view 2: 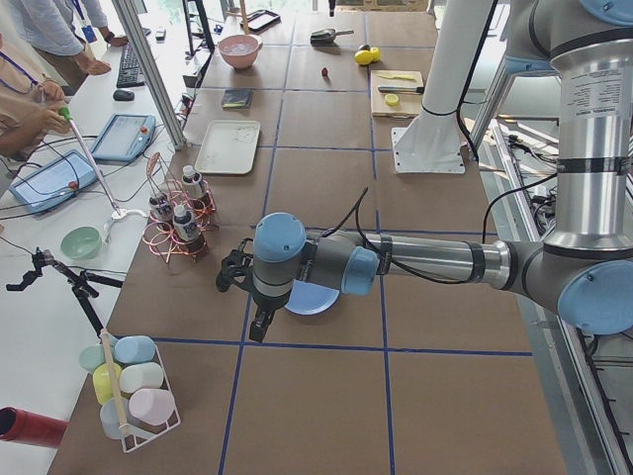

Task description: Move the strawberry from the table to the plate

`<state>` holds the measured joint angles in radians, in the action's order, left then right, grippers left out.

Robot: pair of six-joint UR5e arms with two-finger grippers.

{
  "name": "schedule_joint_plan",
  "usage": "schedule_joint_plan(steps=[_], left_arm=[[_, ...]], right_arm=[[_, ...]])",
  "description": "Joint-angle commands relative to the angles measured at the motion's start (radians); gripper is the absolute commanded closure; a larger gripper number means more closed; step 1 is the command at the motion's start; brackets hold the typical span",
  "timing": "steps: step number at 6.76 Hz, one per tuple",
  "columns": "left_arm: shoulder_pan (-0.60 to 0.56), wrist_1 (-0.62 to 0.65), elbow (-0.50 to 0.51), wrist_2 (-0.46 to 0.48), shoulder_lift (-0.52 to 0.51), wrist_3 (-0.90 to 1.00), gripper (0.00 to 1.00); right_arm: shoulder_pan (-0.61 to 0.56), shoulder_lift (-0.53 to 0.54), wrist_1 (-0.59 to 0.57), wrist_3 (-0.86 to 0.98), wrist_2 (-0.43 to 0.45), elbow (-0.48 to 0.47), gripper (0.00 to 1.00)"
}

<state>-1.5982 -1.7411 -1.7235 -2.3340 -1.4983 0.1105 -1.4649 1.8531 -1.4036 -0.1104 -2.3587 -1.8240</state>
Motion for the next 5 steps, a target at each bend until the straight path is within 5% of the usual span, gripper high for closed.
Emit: schedule_joint_plan(steps=[1,5], left_arm=[[0.000,-0.073,-0.034,-0.001,0.053,0.128,0.00],[0.003,-0.095,-0.007,-0.001,0.064,0.172,0.00]], right_arm=[[0.000,-0.002,0.000,0.001,0.001,0.002,0.00],[0.000,-0.008,0.000,0.009,0.001,0.005,0.00]])
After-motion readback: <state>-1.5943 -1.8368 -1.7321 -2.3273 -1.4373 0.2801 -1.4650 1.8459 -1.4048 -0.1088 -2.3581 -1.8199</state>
